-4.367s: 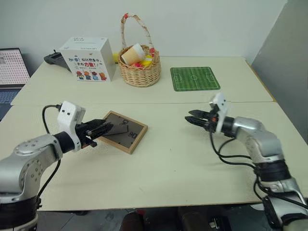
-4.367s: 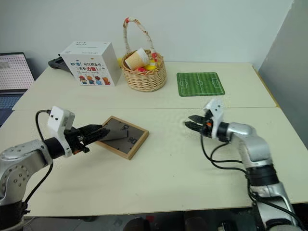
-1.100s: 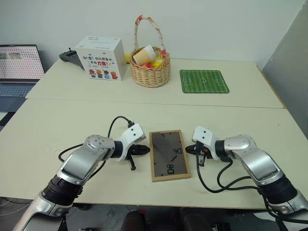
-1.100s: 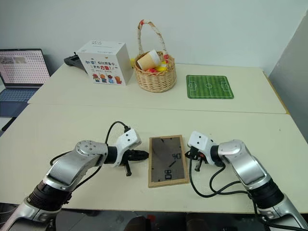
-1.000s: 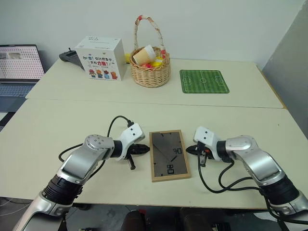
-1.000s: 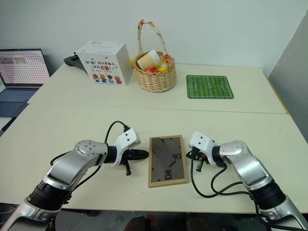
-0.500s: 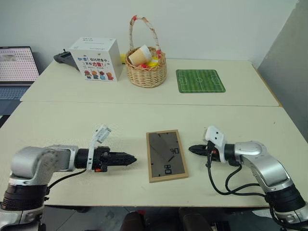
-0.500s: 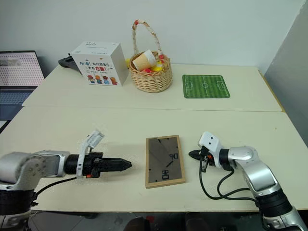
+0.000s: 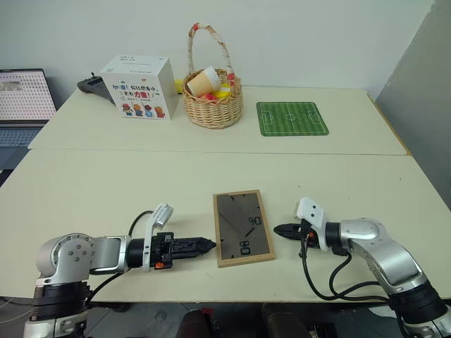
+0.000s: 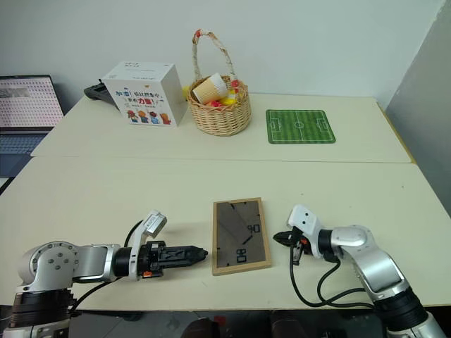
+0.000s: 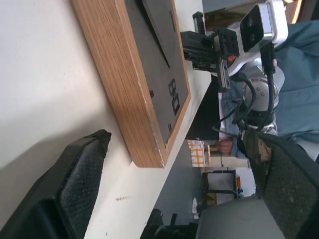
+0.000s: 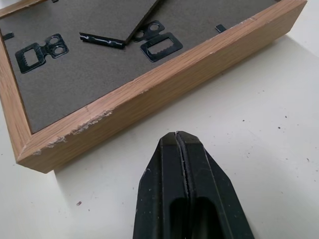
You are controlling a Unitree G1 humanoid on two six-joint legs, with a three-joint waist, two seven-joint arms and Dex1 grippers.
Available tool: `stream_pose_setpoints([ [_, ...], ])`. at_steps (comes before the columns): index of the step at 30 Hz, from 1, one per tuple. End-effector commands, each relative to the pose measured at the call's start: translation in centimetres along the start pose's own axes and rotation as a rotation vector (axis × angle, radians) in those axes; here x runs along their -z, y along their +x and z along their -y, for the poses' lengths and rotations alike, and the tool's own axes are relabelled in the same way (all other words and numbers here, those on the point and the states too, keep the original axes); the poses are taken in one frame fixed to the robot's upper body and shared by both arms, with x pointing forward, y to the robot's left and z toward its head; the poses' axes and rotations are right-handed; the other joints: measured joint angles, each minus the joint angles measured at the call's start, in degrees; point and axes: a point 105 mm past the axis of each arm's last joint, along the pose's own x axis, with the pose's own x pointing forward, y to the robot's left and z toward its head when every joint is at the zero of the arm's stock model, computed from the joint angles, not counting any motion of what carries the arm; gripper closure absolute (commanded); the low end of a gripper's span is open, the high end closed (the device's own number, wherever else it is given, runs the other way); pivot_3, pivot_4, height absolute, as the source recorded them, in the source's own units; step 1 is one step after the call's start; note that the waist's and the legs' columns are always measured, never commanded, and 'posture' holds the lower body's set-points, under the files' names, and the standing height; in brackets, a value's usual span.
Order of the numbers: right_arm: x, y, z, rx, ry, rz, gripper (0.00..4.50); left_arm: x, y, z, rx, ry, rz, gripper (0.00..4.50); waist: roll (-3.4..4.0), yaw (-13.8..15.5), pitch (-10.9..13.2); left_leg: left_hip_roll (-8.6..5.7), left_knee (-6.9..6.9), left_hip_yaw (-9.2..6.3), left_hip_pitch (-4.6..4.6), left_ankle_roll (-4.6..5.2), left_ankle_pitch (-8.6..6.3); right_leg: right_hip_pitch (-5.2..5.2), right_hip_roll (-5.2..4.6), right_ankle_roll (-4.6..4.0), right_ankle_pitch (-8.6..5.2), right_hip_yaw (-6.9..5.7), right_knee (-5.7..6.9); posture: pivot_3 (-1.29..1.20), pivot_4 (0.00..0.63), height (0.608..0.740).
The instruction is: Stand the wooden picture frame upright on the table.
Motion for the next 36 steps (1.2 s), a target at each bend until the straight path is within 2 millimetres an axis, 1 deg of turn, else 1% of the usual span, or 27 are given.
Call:
stream_pose_setpoints([
  [1,-2.2,1.2,-0.5,-0.016,-0.069,0.051,4.50,0.7,1.9,-0.7,0.006,-0.034,-0.032,0.04,0.01,0.0,0.0,0.00,0.00,-0.02,-0.01,0.00,0.00,0.00,0.00,0.00,0.00,0.00,0.00,0.00,0.150,0.740],
  [4,-2.6,2.2,-0.7,-0.026,-0.073,0.056,4.50,1.0,3.3,-1.1,0.006,-0.040,-0.046,0.04,0.08,0.2,-0.1,-0.05,0.01,0.00,0.02,-0.01,0.01,0.05,-0.03,0.00,0.00,-0.01,-0.01,0.00,0.150,0.740],
  [7,-2.8,2.7,-0.9,-0.038,-0.073,0.057,4.50,0.2,4.9,-1.4,0.008,-0.023,-0.030,0.04,0.26,1.2,-0.3,-0.11,0.03,-0.02,0.05,-0.01,0.01,0.15,-0.11,0.01,0.00,-0.02,-0.06,0.00,0.150,0.740],
  [11,-1.9,2.2,-0.7,-0.023,-0.066,0.032,4.50,-0.3,5.2,-1.4,0.017,0.005,-0.020,0.04,0.30,1.8,-0.3,-0.43,0.05,-0.03,0.16,0.00,0.01,0.50,-0.41,0.05,-0.02,-0.16,-0.22,0.00,0.150,0.740],
  [13,-1.5,1.9,-0.4,-0.001,-0.059,0.019,4.50,-0.5,4.9,-1.3,0.023,0.008,-0.008,0.40,0.32,1.8,-0.3,-0.64,0.05,-0.13,0.23,0.01,0.00,0.62,-0.59,0.14,-0.07,-0.15,-0.23,0.00,0.150,0.740],
  [14,-1.3,1.8,-0.2,0.012,-0.055,0.015,4.50,-0.5,4.7,-1.2,0.026,0.013,-0.006,0.48,0.31,1.8,-0.3,-0.74,0.05,-0.17,0.25,0.02,0.01,0.67,-0.65,0.21,-0.11,-0.19,-0.23,0.00,0.150,0.740],
  [16,-1.0,1.4,0.2,0.038,-0.050,0.006,4.50,-0.7,4.4,-1.0,0.029,0.019,-0.002,0.94,0.30,1.5,-0.3,-0.76,0.05,-0.25,0.26,0.02,0.00,0.74,-0.68,0.24,-0.13,-0.21,-0.25,0.00,0.150,0.740],
  [17,-0.8,1.1,0.5,0.053,-0.046,0.004,4.50,-0.8,4.1,-0.8,0.034,0.020,-0.001,1.08,0.30,1.4,-0.3,-0.76,0.05,-0.28,0.26,0.02,0.00,0.74,-0.68,0.25,-0.13,-0.21,-0.25,0.00,0.150,0.740],
  [20,-0.7,0.2,1.4,0.101,-0.028,0.007,4.50,-1.0,3.5,-0.3,0.047,0.026,0.005,1.63,0.27,1.2,-0.3,-0.75,0.03,-0.42,0.25,0.02,0.00,0.74,-0.67,0.26,-0.14,-0.27,-0.24,0.00,0.150,0.740],
  [21,-0.8,-0.2,1.8,0.117,-0.028,0.011,4.50,-1.2,3.3,-0.1,0.047,0.032,0.010,1.91,0.26,1.2,-0.3,-0.75,0.03,-0.46,0.25,0.02,0.00,0.74,-0.67,0.26,-0.14,-0.28,-0.24,0.00,0.150,0.740],
  [22,-0.9,-0.5,2.2,0.132,-0.026,0.017,4.50,-1.3,3.2,0.0,0.048,0.036,0.014,2.04,0.25,1.2,-0.3,-0.75,0.02,-0.48,0.24,0.02,0.00,0.74,-0.67,0.27,-0.14,-0.28,-0.24,0.00,0.150,0.740],
  [24,-1.8,-1.2,2.8,0.155,0.005,0.054,4.50,-1.6,2.8,0.2,0.050,0.046,0.023,2.48,0.24,1.0,-0.2,-0.75,0.01,-0.49,0.24,0.02,0.00,0.73,-0.67,0.27,-0.15,-0.28,-0.25,0.00,0.150,0.740],
  [27,-3.8,-2.1,3.4,0.157,0.043,0.126,4.50,-1.7,2.3,0.8,0.071,0.067,0.022,2.99,0.23,0.7,-0.2,-0.75,-0.01,-0.51,0.24,0.02,0.00,0.73,-0.66,0.27,-0.15,-0.29,-0.24,0.00,0.150,0.740],
  [28,-5.2,-2.2,3.4,0.137,0.072,0.177,4.32,-2.0,2.2,1.3,0.087,0.092,0.027,3.20,0.23,0.7,-0.2,-0.75,-0.02,-0.53,0.23,0.02,0.00,0.72,-0.66,0.27,-0.15,-0.30,-0.24,0.00,0.150,0.740],
  [29,-6.2,-2.3,3.3,0.120,0.091,0.209,4.14,-2.3,2.2,1.6,0.098,0.109,0.031,3.22,0.23,0.6,-0.1,-0.75,-0.02,-0.53,0.23,0.02,0.00,0.72,-0.66,0.27,-0.15,-0.30,-0.24,0.00,0.150,0.740],
  [30,-7.8,-2.3,2.7,0.057,0.129,0.267,4.09,-3.1,2.4,1.8,0.085,0.140,0.045,3.22,0.24,0.5,-0.1,-0.75,-0.02,-0.53,0.22,0.02,0.00,0.72,-0.66,0.27,-0.15,-0.30,-0.24,0.00,0.150,0.740],
  [31,-8.8,-2.3,2.2,0.009,0.153,0.302,3.93,-3.6,2.5,1.8,0.074,0.161,0.055,3.22,0.23,0.4,-0.1,-0.75,-0.03,-0.55,0.22,0.02,0.00,0.71,-0.66,0.27,-0.15,-0.32,-0.24,0.00,0.150,0.740],
  [32,-9.9,-2.2,1.9,-0.031,0.173,0.331,3.61,-4.0,2.5,2.4,0.077,0.219,0.050,3.22,0.22,0.4,0.0,-0.75,-0.02,-0.62,0.19,0.02,0.00,0.72,-0.66,0.27,-0.15,-0.39,-0.24,0.00,0.150,0.740],
  [33,-10.6,-2.2,1.7,-0.056,0.187,0.348,3.46,-4.3,2.5,2.9,0.082,0.261,0.044,3.22,0.19,0.4,0.0,-0.76,-0.02,-0.68,0.15,0.01,0.01,0.69,-0.66,0.26,-0.15,-0.44,-0.24,0.00,0.150,0.740],
  [35,-11.5,-2.1,1.4,-0.093,0.207,0.363,2.87,-4.7,2.5,3.8,0.099,0.326,0.035,3.22,0.15,0.4,0.0,-0.77,-0.03,-0.83,0.08,0.01,0.01,0.69,-0.66,0.26,-0.15,-0.55,-0.28,0.00,0.150,0.740],
  [36,-12.1,-1.8,1.6,-0.118,0.218,0.376,2.67,-5.2,2.5,4.3,0.101,0.382,0.035,3.22,0.16,0.5,0.0,-0.77,-0.03,-0.84,0.06,0.01,0.01,0.70,-0.66,0.26,-0.15,-0.56,-0.34,0.00,0.150,0.740],
])
